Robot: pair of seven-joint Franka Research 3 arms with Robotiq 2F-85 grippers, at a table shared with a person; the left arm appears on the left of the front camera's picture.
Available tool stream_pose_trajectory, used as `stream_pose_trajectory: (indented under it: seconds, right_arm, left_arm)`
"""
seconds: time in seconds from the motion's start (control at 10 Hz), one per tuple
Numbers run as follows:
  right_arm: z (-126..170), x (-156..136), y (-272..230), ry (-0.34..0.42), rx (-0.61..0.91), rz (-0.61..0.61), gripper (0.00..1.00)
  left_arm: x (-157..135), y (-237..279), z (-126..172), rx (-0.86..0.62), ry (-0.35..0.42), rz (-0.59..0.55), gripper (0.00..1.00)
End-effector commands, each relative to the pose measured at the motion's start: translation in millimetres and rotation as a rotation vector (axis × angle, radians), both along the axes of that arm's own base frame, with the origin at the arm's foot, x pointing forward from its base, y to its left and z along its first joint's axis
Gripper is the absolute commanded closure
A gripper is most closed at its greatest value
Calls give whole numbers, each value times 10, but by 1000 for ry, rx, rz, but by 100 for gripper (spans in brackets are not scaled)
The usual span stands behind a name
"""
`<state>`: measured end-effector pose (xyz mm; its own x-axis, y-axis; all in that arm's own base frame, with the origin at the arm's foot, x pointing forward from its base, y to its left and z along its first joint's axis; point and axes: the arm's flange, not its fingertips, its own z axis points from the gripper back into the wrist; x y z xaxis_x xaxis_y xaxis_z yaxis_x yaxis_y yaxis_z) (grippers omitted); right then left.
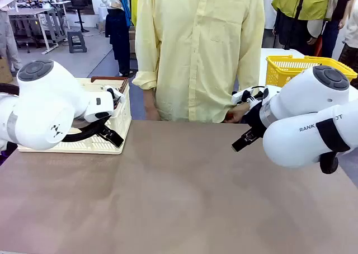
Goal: Place the drinks into the Shopping basket.
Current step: Pick up one drink and place it into the Shopping basket.
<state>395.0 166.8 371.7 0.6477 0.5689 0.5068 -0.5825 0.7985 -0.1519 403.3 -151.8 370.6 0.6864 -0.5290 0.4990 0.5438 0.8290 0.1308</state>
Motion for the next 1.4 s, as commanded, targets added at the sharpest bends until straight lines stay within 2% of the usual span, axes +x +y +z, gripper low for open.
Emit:
stream_pose_trajectory:
  seconds: [0.0, 1.3]
  right_arm:
    - [0, 0, 0, 0, 0, 0, 0]
    - [0, 0, 0, 0, 0, 0, 0]
  left_arm:
    - [0, 0, 1, 0, -1, 0, 0]
    - [0, 0, 1, 0, -1, 0, 0]
